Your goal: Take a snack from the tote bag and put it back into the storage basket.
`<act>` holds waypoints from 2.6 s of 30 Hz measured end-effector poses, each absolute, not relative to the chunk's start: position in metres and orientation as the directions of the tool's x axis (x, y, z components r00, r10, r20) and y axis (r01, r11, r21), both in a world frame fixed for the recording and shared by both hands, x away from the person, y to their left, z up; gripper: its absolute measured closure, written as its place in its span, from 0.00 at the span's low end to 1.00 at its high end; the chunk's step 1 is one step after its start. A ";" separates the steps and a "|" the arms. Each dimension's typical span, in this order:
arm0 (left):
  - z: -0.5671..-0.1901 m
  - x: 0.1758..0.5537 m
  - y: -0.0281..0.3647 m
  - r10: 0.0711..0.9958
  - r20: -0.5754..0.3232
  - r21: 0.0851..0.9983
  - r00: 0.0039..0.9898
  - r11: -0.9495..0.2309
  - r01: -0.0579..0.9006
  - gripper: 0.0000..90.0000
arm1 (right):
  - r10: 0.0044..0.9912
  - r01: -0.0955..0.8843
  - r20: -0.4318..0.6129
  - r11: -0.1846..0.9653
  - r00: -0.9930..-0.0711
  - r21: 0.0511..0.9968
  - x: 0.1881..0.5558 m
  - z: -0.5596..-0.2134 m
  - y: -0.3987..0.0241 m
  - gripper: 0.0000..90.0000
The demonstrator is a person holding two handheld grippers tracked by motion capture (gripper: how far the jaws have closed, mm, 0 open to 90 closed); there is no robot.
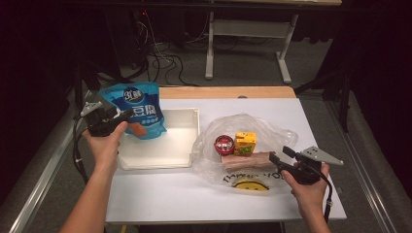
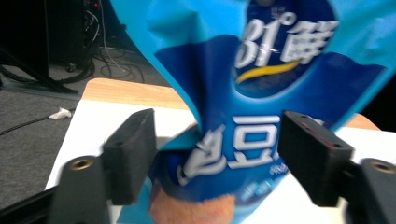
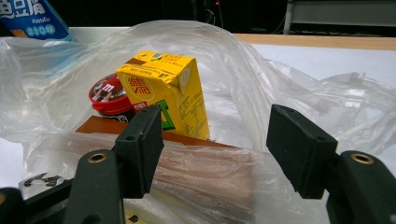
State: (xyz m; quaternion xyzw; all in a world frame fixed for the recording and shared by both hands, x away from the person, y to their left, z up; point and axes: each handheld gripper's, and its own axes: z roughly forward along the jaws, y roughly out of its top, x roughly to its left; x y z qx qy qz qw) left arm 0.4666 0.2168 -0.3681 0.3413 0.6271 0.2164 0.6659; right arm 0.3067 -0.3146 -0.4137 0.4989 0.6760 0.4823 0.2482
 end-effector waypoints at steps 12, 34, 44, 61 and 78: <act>-0.374 0.412 0.178 0.743 -0.636 0.772 0.207 0.608 0.188 0.11 | 0.911 0.429 0.144 0.039 -0.387 0.902 0.310 -0.410 -0.306 0.40; -0.408 0.361 0.125 0.730 -0.619 0.785 0.289 0.557 0.272 0.09 | 0.928 0.490 0.170 0.015 -0.331 0.872 0.336 -0.413 -0.249 0.21; -0.411 0.360 0.125 0.753 -0.590 0.807 0.291 0.530 0.262 0.09 | 0.956 0.514 0.157 -0.008 -0.247 0.858 0.353 -0.417 -0.226 0.11; -0.416 0.360 0.119 0.751 -0.590 0.805 0.296 0.516 0.294 0.09 | 0.987 0.525 0.121 -0.049 -0.103 0.850 0.376 -0.422 -0.200 0.17; -0.417 0.360 0.118 0.750 -0.593 0.802 0.293 0.516 0.301 0.11 | 0.991 0.543 0.099 -0.036 -0.087 0.839 0.383 -0.433 -0.195 0.21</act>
